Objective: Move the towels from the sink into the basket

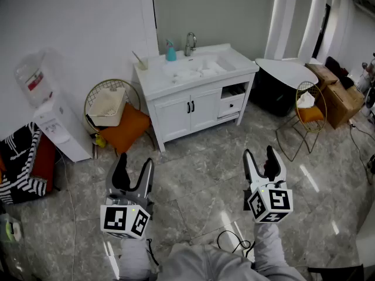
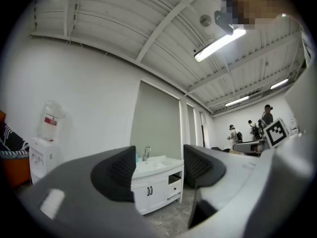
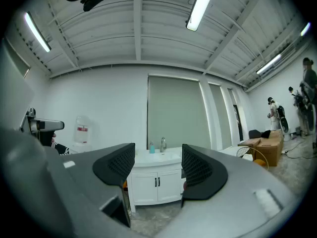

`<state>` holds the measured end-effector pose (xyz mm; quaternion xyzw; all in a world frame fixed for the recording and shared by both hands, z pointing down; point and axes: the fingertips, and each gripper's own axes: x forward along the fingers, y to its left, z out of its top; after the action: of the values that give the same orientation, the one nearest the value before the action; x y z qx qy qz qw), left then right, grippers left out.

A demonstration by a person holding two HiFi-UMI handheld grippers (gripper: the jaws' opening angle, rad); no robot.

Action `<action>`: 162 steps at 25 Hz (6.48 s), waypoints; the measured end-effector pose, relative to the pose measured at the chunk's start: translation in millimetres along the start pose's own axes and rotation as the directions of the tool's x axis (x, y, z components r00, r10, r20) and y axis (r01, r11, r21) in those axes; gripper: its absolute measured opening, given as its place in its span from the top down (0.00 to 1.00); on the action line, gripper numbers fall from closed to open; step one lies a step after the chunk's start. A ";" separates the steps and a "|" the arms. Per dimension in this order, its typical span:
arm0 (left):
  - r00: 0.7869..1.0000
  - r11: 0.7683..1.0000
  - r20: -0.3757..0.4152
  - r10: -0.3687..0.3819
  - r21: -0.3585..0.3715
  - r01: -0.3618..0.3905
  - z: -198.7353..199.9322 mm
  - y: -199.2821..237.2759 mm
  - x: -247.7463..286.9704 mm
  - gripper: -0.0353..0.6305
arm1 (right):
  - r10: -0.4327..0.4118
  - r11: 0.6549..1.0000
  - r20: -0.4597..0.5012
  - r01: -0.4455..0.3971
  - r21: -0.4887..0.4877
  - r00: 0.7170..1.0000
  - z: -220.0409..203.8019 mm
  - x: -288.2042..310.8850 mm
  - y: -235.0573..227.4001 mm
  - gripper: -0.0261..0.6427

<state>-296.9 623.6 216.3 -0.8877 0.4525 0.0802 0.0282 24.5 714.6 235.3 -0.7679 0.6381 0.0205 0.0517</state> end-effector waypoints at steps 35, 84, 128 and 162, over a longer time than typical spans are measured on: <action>0.997 0.996 -0.009 -0.075 -0.046 0.075 -27.3 53.6 68.4 0.45 | -0.095 0.995 -0.029 0.096 0.036 0.995 -22.7 55.8 31.8 0.51; 0.973 0.979 -0.103 -0.206 -0.017 0.205 -192.5 102.7 731.3 0.45 | -0.070 0.996 -0.146 0.077 0.039 0.987 -135.8 665.1 -170.7 0.51; -0.009 0.076 -0.987 -0.161 -0.021 0.997 -622.8 9.1 1028.0 0.18 | 0.113 0.610 -0.994 -0.789 0.074 -0.006 -517.0 924.6 -232.0 0.25; 0.326 0.266 -0.936 -0.130 0.284 0.921 -566.9 31.8 1049.6 0.73 | 0.180 0.691 -0.949 -0.719 -0.066 0.260 -454.9 954.4 -232.3 0.81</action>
<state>349.9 -303.2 599.3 -0.7940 0.0046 -0.5462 0.2668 413.3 -224.8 606.7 -0.4106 0.7316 -0.2131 -0.5007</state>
